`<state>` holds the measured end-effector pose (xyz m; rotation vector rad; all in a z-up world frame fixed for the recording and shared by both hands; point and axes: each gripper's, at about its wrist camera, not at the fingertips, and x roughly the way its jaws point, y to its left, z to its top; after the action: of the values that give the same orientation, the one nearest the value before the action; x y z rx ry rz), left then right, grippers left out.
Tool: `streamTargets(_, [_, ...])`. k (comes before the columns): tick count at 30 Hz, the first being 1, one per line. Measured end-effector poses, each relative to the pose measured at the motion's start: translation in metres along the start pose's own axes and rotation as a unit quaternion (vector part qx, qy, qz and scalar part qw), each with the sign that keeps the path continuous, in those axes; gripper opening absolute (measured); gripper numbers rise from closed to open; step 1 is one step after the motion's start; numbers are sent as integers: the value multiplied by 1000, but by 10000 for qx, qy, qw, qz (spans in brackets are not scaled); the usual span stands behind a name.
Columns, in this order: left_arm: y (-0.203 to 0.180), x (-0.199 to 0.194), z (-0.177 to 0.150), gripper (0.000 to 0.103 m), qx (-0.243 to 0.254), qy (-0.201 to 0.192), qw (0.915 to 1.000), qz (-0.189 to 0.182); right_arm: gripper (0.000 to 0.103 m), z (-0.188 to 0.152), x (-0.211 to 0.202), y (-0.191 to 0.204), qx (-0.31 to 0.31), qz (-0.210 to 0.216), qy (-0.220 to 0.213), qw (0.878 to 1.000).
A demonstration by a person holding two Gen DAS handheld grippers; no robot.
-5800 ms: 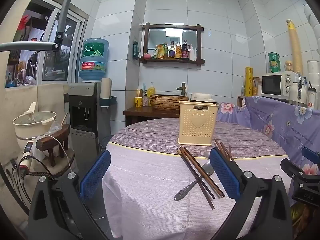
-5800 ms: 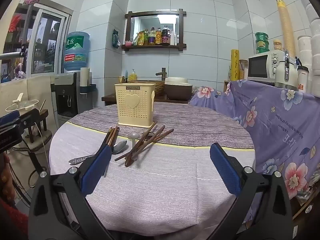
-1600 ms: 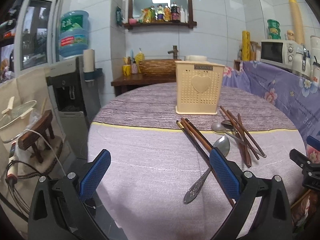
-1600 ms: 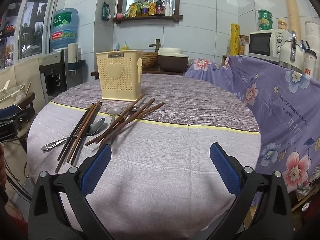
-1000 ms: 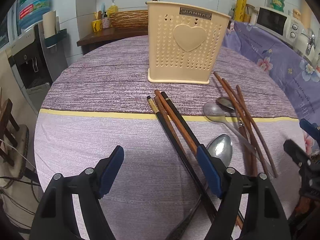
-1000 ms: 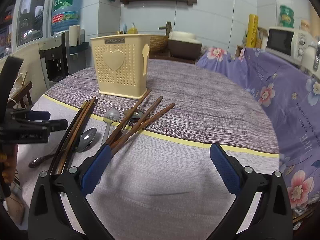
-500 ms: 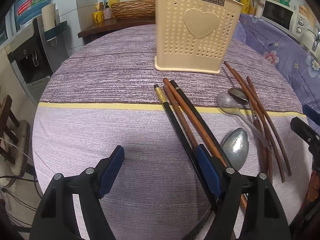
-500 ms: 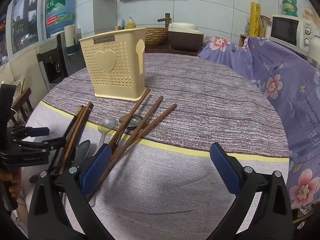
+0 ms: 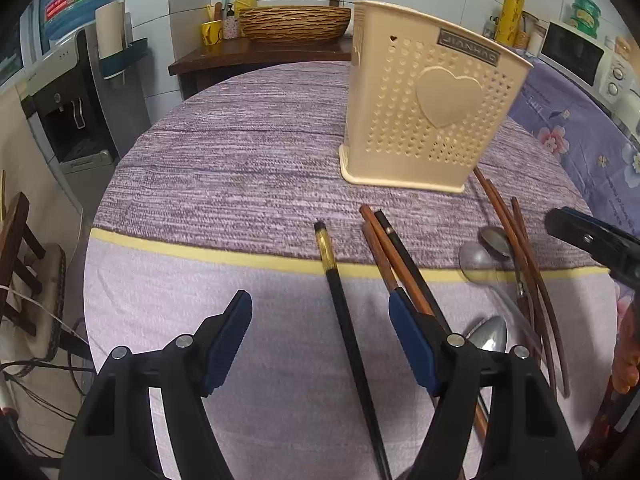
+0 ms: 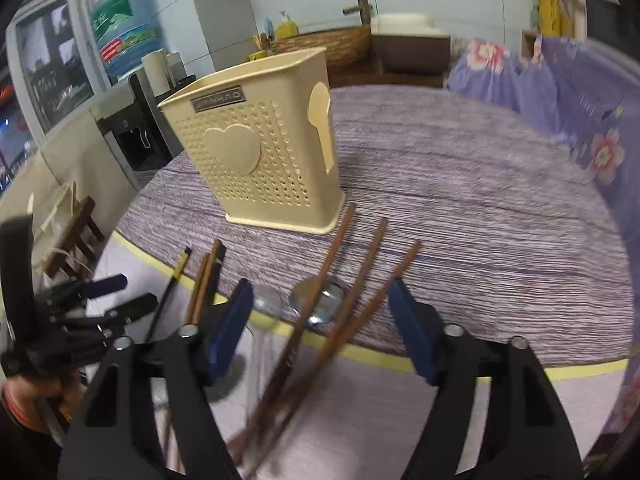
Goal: Organize utensils
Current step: 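Close left tool on black chopstick while right tool closes on a brown chopstick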
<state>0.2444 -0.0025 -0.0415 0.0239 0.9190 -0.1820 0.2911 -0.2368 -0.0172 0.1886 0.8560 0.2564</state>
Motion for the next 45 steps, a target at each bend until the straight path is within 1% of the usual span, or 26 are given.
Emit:
streamTargets(1, [0,1,3,70,-6,4,10000,-1,51,8,7,-2,172,80,112,9998])
streamTargets(2, [2,2,5,68,-24,8,10000,20,49,13,12,-3,245,61,151,9996])
streamTargets(4, [4,6,8,60,-139,98,9999,-32,45,23,20,-3,284,-94,155,9994])
streamTargets(5, [5,8,8,53,-166,150,9997,-102,43,26,25,-2,287,-85,197,9994])
streamTargets(6, [4,10,8,50,-197,194,9995,-134,40,29,31,-2,339,-46,292,9990])
streamTargets(8, [2,13,8,47,-212,218,9995,-81,36,32,42,-7,540,-129,442,9975])
streamTargets(11, [0,16,8,45,-216,242,9994,-99,30,36,54,-10,695,-62,576,9959])
streamTargets(15, [1,20,9,45,-270,258,9993,-24,29,39,66,-15,843,-126,697,9939])
streamTargets(17, [2,23,8,44,-308,296,9991,-4,29,39,74,-17,917,-230,784,9924])
streamTargets(19, [4,25,9,43,-317,311,9990,7,25,38,78,-19,966,-198,781,9921])
streamTargets(22, [2,29,10,40,-291,348,9990,58,24,37,82,-19,994,-220,817,9914])
streamTargets(24, [1,34,11,35,-277,398,9988,117,21,37,85,-19,1010,-235,831,9911])
streamTargets(26, [1,35,14,30,-275,368,9987,224,19,37,87,-22,1045,-225,868,9905])
streamTargets(29, [-1,39,21,29,-264,463,9982,270,17,38,89,-22,1066,-237,895,9900])
streamTargets(32, [-6,44,27,23,-179,529,9976,412,11,39,93,-20,1106,-254,912,9894])
streamTargets(34, [-7,46,29,19,-125,545,9973,481,11,40,94,-21,1143,-243,905,9890])
streamTargets(36, [-7,47,30,13,-136,543,9971,521,10,38,93,-21,1165,-197,893,9890])
streamTargets(38, [-5,48,31,9,-204,545,9972,479,10,38,91,-20,1153,-165,871,9894])
streamTargets(43, [-3,47,33,9,-336,505,9977,316,8,39,75,-21,1172,-33,677,9908])
streamTargets(45, [-4,41,35,8,-341,397,9982,298,8,39,64,-20,1133,42,577,9919])
